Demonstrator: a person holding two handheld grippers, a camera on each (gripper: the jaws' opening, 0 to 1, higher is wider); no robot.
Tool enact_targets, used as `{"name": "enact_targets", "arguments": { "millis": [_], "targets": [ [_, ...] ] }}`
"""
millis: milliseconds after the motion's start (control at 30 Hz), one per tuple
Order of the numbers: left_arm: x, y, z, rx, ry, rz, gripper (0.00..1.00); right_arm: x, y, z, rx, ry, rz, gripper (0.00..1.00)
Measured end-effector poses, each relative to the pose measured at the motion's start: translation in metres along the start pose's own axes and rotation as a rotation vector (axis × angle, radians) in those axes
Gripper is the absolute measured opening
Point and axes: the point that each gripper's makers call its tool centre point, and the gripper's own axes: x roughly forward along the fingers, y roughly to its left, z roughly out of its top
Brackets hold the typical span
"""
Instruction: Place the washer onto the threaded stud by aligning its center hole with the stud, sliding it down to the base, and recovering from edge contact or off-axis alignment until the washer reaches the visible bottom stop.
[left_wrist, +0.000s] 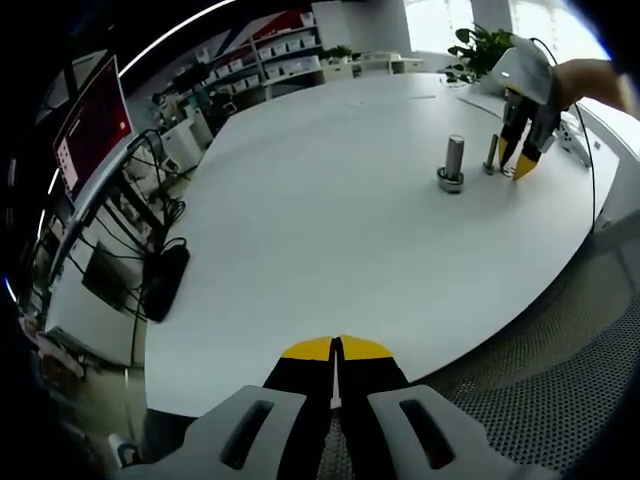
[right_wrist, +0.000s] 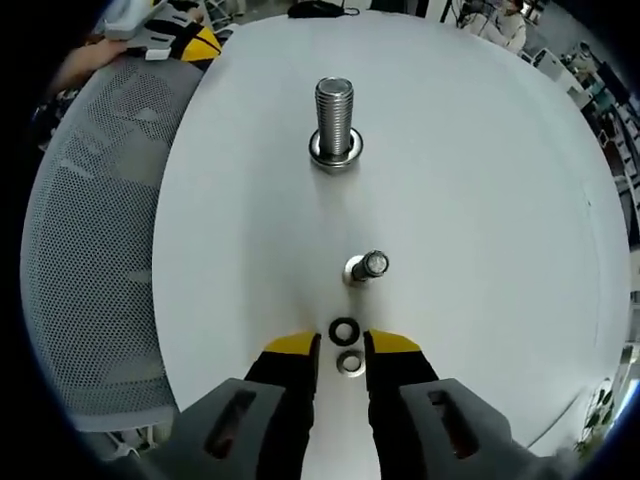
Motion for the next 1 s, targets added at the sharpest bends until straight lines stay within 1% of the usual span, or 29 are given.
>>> {"name": "enact_targets", "arguments": {
  "millis": [67,267,400,500,667,733,867,900,967,1000],
  "targets": [
    [0.0001,0.0000,-0.0004,0.001,0.003,0.000,0.00,0.0000,0.0010,0.0011,-0.033,-0.005,0.005,0.20],
    [-0.0001,0.0001,-0.0004,0.000,0.002,0.001,0.00,0.0010,-0.0006,0.0041,-0.038,-0.014,0.002,0.16],
    [0.0000,0.0004,-0.0004,0.000,0.003,0.002,0.00,0.0007,0.0000,0.0044,-0.058,-0.007,-0.002,0.15],
    [0.0000,0.0004,-0.0005,0.000,0.004,0.002,0.00,0.0002,-0.0001,0.0040,-0.061,-0.019,-0.006,0.15],
    [0.0000,0.0004,-0.0005,0.000,0.004,0.002,0.00,-0.0003,-0.0012,0.0045,0.021,-0.090,-0.015,0.15],
    [0.0001,0.0004,-0.0004,-0.001,0.002,0.002,0.00,-0.0006,-0.0010,0.0044,0.036,-0.104,-0.022,0.15],
    [0.0002,0.0002,-0.0002,-0.001,0.002,0.002,0.00,-0.0006,-0.0022,0.0046,0.117,-0.153,-0.031,0.16],
    [0.0002,0.0002,-0.0003,0.000,0.002,0.001,0.00,-0.0010,-0.0023,0.0032,0.107,-0.167,-0.030,0.16],
    [0.0003,0.0003,-0.0003,-0.001,0.002,0.002,0.00,-0.0013,-0.0026,0.0021,0.119,-0.184,-0.028,0.16],
    [0.0003,0.0002,-0.0003,0.000,0.002,0.001,0.00,-0.0014,-0.0022,0.0017,0.156,-0.194,-0.020,0.17]
  ]
}}
